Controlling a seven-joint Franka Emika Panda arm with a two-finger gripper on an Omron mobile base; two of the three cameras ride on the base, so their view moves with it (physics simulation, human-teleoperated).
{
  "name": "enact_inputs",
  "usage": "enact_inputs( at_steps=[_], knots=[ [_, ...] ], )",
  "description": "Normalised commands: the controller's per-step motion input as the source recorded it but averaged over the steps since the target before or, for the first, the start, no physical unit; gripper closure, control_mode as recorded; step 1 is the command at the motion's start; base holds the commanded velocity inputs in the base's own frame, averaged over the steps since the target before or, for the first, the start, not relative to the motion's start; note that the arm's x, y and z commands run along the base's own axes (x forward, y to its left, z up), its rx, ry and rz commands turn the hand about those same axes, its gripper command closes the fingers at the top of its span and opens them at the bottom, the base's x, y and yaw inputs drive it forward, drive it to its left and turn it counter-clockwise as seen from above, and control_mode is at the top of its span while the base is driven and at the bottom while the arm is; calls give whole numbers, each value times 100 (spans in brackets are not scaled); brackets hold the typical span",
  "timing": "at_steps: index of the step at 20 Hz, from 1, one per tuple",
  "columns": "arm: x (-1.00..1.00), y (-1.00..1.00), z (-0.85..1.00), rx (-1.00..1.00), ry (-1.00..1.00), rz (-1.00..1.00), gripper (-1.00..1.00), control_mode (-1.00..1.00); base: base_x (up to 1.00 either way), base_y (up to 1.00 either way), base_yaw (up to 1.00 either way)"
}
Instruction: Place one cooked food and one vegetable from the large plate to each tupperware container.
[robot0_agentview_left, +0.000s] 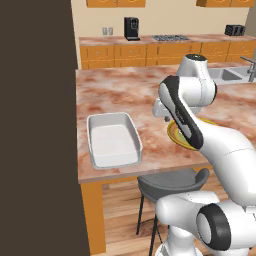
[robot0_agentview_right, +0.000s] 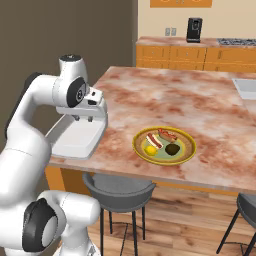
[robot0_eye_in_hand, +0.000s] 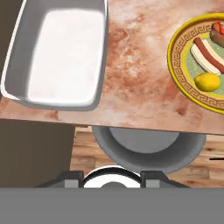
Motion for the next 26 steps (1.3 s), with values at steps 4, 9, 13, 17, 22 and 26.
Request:
enact_inputs(
  at_steps=[4,9,13,17,22,26],
  knots=[
    [3,-38,-4,0,1,-1,-100,-100,0,0,0],
    [21,-100,-13,0,8,0,-100,-100,0,0,0],
    [32,-100,-34,0,19,-11,-100,-100,0,0,0],
    [45,-83,-49,-1,13,-39,-100,-100,0,0,0],
    [5,-25,-66,0,3,-28,-100,-100,0,0,0],
    [10,-6,-60,0,0,-16,-100,-100,0,0,0]
  ],
)
